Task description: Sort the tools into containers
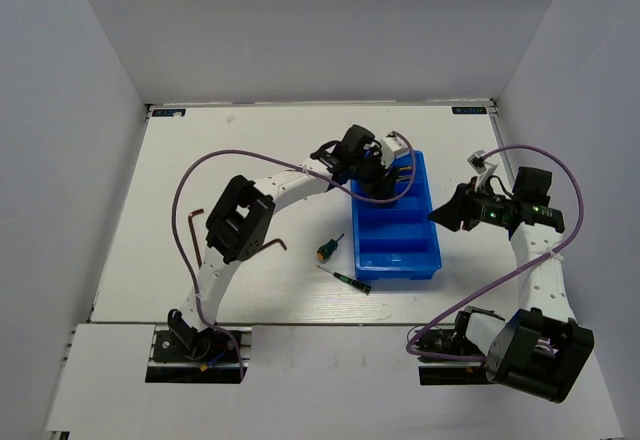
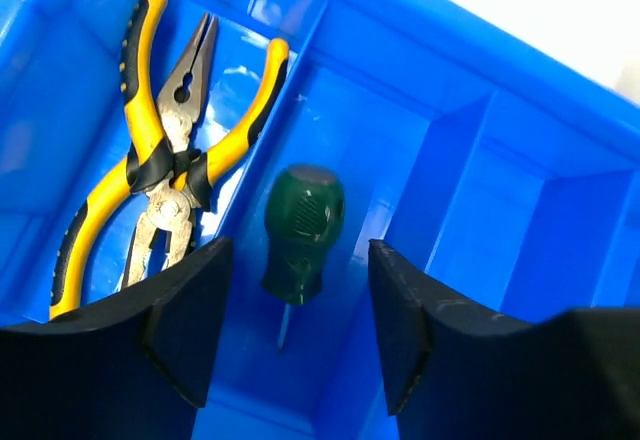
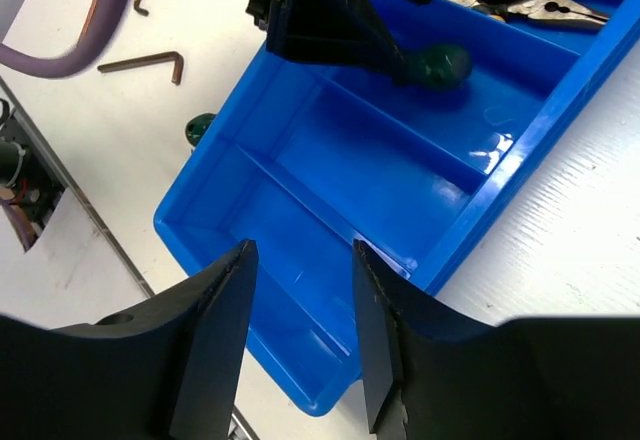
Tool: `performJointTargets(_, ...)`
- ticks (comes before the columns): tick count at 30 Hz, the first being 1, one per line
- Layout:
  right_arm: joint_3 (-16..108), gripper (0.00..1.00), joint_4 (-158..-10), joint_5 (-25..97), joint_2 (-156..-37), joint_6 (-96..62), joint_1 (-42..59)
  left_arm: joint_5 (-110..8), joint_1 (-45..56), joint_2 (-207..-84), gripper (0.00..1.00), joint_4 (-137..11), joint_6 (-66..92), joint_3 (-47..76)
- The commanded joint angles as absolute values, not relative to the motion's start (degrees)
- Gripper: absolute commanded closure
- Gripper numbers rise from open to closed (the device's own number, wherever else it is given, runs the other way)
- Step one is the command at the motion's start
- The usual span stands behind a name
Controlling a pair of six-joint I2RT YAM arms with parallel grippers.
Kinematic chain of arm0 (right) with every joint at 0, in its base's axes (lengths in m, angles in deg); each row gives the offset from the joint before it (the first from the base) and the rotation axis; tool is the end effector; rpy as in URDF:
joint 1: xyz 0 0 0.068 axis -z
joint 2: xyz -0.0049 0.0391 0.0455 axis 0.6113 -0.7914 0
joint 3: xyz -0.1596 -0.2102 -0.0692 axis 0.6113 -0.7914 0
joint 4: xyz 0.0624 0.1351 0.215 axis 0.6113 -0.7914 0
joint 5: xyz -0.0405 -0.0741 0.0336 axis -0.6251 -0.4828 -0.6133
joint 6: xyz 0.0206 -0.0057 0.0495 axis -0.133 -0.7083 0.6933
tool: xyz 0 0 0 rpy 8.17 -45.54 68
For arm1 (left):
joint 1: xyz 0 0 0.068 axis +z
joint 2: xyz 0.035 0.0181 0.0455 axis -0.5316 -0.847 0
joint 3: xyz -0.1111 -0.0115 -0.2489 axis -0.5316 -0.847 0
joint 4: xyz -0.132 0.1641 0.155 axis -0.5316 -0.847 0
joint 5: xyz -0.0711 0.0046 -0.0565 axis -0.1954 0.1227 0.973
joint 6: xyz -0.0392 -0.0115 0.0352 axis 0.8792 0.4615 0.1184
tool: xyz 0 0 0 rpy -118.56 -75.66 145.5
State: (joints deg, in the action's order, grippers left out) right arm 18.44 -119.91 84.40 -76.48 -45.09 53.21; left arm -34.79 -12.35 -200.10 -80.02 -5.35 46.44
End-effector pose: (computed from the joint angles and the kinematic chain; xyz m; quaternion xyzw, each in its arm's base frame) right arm 0.2061 -0.0267 0.2747 -0.2014 0.8218 0.3217 0.4249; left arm 0.3583 -0.3722 0.1975 0.4616 0.7628 -0.3144 0.3260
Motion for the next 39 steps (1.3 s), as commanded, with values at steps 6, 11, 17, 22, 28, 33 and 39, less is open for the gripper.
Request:
performJointTargets(6, 21.14, 0.59, -122.08, 87.70, -75.94, -49.50, 51.14, -39.33, -13.50, -183.24, 0.76, -77.58, -1.76, 44.80)
performJointTargets(11, 19.21, 0.73, -117.51, 89.61, -74.97, -61.07, 40.61, -64.69, -9.91, -163.42, 1.00, -81.26, 9.13, 27.59)
performJointTargets(17, 30.94, 0.36, -131.73, 79.81, -88.65, -92.63, 20.83, -79.25, 0.54, -149.92, 0.21, -92.70, 15.12, 9.56)
performJointTargets(22, 43.08, 0.28, -135.41, 66.79, -100.53, -99.85, 4.67, -78.46, 6.19, -140.87, 0.18, -91.83, 17.15, -2.58)
performJointTargets(28, 47.86, 0.38, -138.42, 56.44, -111.61, -113.13, -4.48, -84.96, 6.80, -130.68, 0.38, -89.36, 13.82, -5.84)
performJointTargets(33, 52.60, 0.42, -140.78, 55.09, -118.46, -112.43, -8.36, -87.86, 6.80, -127.94, 0.64, -89.36, 13.19, -6.37)
performJointTargets(39, 51.20, 0.42, -134.65, 49.21, -122.25, -107.44, -13.38, -87.86, 8.03, -124.95, 0.47, -89.36, 13.19, -6.37)
